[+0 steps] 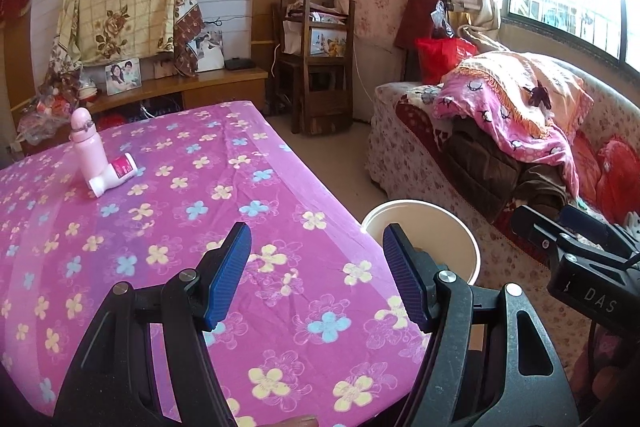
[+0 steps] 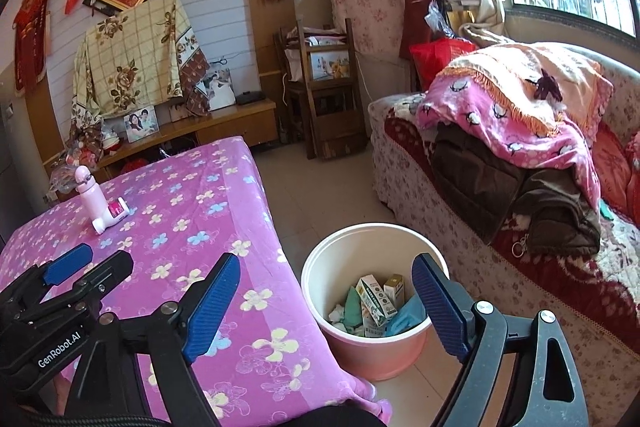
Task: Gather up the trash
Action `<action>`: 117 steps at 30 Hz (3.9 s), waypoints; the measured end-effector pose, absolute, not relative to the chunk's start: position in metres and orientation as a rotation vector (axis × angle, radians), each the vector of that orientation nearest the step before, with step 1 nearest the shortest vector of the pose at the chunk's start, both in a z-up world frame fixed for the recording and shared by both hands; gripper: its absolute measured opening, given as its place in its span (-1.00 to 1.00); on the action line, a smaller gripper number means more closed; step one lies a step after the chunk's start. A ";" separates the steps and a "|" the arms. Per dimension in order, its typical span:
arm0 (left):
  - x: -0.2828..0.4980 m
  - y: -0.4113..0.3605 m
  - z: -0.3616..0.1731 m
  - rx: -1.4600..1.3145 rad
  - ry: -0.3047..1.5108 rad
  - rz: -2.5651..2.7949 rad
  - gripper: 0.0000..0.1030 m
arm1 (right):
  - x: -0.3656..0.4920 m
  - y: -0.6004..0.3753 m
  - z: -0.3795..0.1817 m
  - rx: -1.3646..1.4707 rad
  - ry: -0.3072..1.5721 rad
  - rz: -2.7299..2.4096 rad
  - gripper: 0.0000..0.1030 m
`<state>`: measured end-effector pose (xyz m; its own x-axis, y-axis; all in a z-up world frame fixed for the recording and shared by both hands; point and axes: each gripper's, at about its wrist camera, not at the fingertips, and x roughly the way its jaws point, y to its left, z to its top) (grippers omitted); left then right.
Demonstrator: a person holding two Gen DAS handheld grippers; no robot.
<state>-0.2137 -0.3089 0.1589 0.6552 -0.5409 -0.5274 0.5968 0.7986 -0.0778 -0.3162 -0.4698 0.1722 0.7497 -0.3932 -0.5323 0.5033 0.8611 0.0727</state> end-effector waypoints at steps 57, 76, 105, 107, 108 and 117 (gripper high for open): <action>-0.222 -0.306 0.162 0.131 0.512 -0.572 0.31 | -0.318 -0.467 0.162 0.228 0.519 -0.492 0.68; -0.222 -0.305 0.163 0.119 0.517 -0.573 0.31 | -0.314 -0.466 0.167 0.223 0.524 -0.483 0.68; -0.217 -0.303 0.151 0.113 0.542 -0.559 0.31 | -0.313 -0.473 0.153 0.243 0.552 -0.483 0.68; -0.217 -0.303 0.150 0.115 0.541 -0.560 0.31 | -0.313 -0.473 0.152 0.245 0.556 -0.484 0.68; -0.218 -0.303 0.150 0.116 0.540 -0.560 0.31 | -0.312 -0.473 0.151 0.246 0.557 -0.484 0.68; -0.215 -0.304 0.145 0.118 0.553 -0.564 0.31 | -0.310 -0.477 0.148 0.249 0.576 -0.486 0.68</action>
<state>-0.2149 -0.3043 0.1454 0.7044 -0.4753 -0.5273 0.5369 0.8426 -0.0422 -0.3098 -0.4770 0.1476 0.7304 -0.3687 -0.5749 0.5048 0.8584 0.0908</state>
